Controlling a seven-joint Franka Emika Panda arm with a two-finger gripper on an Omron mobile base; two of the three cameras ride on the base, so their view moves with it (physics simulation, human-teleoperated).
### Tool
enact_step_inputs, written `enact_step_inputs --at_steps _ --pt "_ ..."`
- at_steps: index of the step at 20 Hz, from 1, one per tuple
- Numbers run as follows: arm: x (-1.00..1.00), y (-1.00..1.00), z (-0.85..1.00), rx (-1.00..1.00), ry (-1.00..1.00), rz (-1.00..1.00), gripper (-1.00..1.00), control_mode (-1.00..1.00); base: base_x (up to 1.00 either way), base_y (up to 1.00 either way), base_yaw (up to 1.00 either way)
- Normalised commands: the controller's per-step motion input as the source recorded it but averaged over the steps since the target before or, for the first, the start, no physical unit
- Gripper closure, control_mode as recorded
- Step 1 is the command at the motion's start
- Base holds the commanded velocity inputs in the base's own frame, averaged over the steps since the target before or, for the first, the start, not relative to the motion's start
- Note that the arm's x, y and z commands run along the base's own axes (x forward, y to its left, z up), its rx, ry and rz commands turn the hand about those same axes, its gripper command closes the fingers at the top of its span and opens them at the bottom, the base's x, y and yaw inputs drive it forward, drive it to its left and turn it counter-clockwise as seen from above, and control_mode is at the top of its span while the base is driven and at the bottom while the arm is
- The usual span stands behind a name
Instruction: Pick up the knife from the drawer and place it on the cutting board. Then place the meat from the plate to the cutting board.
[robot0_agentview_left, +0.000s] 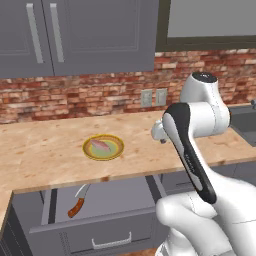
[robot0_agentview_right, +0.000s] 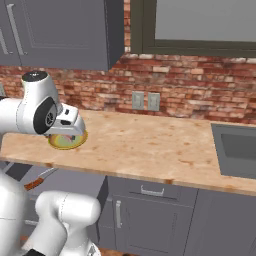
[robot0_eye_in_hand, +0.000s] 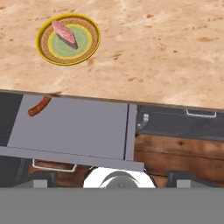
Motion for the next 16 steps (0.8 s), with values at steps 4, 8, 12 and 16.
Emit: enact_step_inputs --at_steps 4,8,12,16 --pt "-0.54 0.06 -0.19 0.00 0.00 0.00 -1.00 -1.00 0.00 0.00 0.00" --pt "-0.44 0.09 -0.27 0.00 0.00 0.00 -1.00 -1.00 0.00 0.00 0.00" --pt "-0.15 0.04 -0.11 0.00 0.00 0.00 -1.00 1.00 -0.12 0.11 0.00" --pt "0.00 0.00 0.00 0.00 0.00 0.00 -1.00 1.00 -0.74 0.10 0.00"
